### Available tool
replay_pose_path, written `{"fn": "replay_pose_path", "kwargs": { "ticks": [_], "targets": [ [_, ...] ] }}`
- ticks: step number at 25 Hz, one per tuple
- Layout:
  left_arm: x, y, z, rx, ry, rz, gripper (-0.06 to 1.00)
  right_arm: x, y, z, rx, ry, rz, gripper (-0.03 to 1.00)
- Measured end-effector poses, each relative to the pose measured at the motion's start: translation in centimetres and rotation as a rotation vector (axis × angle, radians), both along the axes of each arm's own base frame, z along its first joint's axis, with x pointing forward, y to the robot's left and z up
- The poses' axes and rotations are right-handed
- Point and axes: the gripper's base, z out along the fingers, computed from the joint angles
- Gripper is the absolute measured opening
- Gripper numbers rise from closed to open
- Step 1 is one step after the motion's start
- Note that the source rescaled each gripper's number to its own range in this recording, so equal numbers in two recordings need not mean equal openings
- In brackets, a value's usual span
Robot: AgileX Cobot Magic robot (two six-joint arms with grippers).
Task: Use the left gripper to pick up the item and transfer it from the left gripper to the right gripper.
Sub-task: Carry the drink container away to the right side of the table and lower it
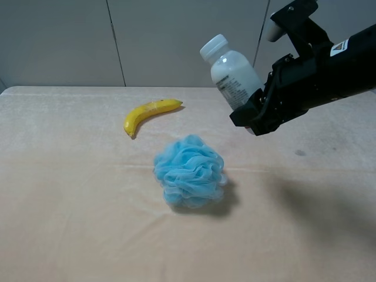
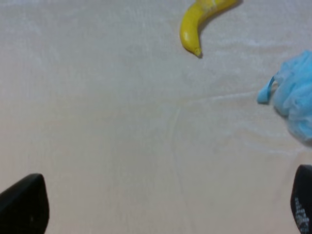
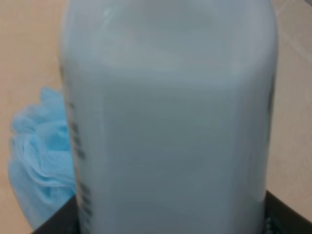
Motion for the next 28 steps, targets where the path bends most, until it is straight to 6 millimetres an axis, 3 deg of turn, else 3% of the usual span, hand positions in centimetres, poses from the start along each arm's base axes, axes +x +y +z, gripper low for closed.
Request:
{"fn": "replay_pose_path", "kwargs": {
  "ticks": [5,11,25,28],
  "targets": [
    [-1.5,0.5,-2.7,-0.016,-0.050,0.001,1.00,0.0,0.0,0.0,0.000,0.000,0.000,0.07],
    [-0.6,0.2,-4.9,0.007,0.005,0.004,1.00,0.0,0.0,0.0,0.000,0.000,0.000,0.07],
    [-0.5,0.2,-4.9,0.002,-0.003,0.007,1.00,0.2,-0.5,0.2,0.022,0.085,-0.112,0.07],
    [-0.5,0.2,-4.9,0.002,-0.003,0.034,1.00,0.9,-2.0,0.5,0.001,0.111,-0.213,0.07]
  ]
}}
